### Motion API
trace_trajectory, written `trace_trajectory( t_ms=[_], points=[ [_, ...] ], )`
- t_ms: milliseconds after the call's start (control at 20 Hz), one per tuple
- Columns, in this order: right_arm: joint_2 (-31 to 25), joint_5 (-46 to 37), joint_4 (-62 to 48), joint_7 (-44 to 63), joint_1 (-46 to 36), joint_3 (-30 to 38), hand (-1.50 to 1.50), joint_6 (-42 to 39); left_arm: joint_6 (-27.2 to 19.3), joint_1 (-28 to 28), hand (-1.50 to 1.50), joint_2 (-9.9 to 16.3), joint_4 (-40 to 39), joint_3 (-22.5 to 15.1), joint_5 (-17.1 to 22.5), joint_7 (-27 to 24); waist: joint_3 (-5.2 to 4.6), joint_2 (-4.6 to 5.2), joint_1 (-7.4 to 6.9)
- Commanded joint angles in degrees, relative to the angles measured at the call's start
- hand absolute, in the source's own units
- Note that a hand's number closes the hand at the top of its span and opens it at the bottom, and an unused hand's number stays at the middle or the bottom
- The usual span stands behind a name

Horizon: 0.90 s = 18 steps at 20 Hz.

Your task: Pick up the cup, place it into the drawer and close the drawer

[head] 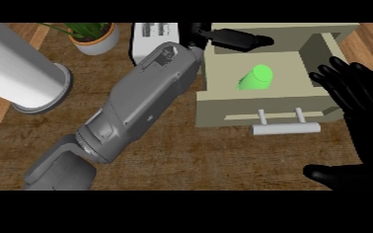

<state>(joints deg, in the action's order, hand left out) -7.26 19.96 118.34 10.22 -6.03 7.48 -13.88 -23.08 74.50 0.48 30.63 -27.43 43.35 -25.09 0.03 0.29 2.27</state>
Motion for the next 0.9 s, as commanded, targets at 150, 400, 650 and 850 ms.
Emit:
trace_trajectory(
  t_ms=[150, 400, 650, 850],
  points=[
    [-6.5, -1.9, -2.2, -0.1, -0.8, 0.7, 1.5, -6.3, 0.1, -6.9, -1.5, 2.6, 8.6, 2.8, 0.8, 0.6, -0.06, -0.76, -3.65],
    [-7.7, -8.0, 2.2, 0.0, 2.0, -1.3, 1.5, -6.9, -0.6, -15.5, -1.5, 9.9, 19.1, 4.5, 2.1, 4.1, -0.08, -1.13, -4.34],
    [-9.0, -15.6, 2.3, -5.0, 8.7, -3.9, 1.5, -10.8, -0.1, -22.9, -1.5, 17.6, 28.4, 6.0, 2.6, 8.3, -0.01, -0.88, -3.59],
    [-6.7, -21.4, 0.6, -3.2, 6.6, -7.0, 1.5, -6.9, 0.7, -35.9, -1.5, 22.4, 41.3, 5.6, 2.9, 8.8, -0.04, -0.9, -4.38]
  ],
)
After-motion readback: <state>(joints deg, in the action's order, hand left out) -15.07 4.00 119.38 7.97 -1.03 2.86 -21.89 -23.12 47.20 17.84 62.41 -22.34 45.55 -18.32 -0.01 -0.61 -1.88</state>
